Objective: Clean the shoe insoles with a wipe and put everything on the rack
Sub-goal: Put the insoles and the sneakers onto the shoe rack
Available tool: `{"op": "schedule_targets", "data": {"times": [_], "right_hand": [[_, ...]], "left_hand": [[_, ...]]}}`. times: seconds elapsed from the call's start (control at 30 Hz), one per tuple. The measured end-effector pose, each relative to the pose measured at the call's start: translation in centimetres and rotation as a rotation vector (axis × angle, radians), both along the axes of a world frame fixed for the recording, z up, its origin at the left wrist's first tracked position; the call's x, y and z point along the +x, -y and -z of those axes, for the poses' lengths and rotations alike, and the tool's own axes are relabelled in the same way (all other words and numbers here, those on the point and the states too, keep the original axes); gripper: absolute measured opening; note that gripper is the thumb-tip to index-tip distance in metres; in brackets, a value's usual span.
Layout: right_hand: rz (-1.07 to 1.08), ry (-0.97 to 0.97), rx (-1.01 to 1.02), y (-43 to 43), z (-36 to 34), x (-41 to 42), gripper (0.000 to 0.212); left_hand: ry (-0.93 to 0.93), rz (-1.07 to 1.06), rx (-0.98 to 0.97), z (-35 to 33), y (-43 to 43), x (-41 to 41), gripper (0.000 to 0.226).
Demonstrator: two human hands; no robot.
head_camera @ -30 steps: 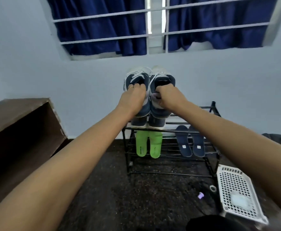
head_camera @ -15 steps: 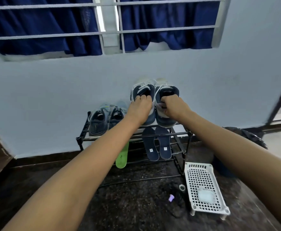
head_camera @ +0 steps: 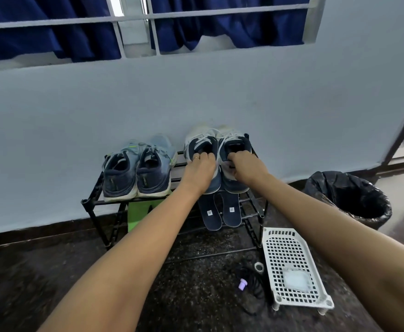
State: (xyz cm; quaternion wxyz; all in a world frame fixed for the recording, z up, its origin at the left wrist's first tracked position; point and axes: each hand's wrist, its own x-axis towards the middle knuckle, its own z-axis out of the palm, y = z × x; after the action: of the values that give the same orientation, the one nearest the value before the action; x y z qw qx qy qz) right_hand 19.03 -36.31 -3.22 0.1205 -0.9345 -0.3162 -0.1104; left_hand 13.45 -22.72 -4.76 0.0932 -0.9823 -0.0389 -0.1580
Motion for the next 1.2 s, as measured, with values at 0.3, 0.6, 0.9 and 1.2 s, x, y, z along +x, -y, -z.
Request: {"op": "schedule_targets", "data": {"times": [0.3, 0.6, 0.9, 1.2], "right_hand": [[-0.01, -0.026, 0.06, -1.4, 1.6, 1.9, 0.022], [0.033, -0.033, 0.046, -1.9, 2.2, 2.1, 0.024], [0.073, 0.137, 0.081, -1.4, 4.8, -0.1, 0.041], [-0.043, 0.37, 0.394, -0.7, 13.0, -3.4, 0.053]], "left_hand": [[-0.018, 0.017, -0.073, 1.4, -0.8, 1.4, 0.037], [0.041, 0.051, -0.125, 2.6, -1.0, 1.9, 0.034], [0.089, 0.06, -0.209, 4.8, -0.1, 1.0, 0.068], [0.373, 0.251, -0.247, 11.9, 1.9, -2.4, 0.065]]}}
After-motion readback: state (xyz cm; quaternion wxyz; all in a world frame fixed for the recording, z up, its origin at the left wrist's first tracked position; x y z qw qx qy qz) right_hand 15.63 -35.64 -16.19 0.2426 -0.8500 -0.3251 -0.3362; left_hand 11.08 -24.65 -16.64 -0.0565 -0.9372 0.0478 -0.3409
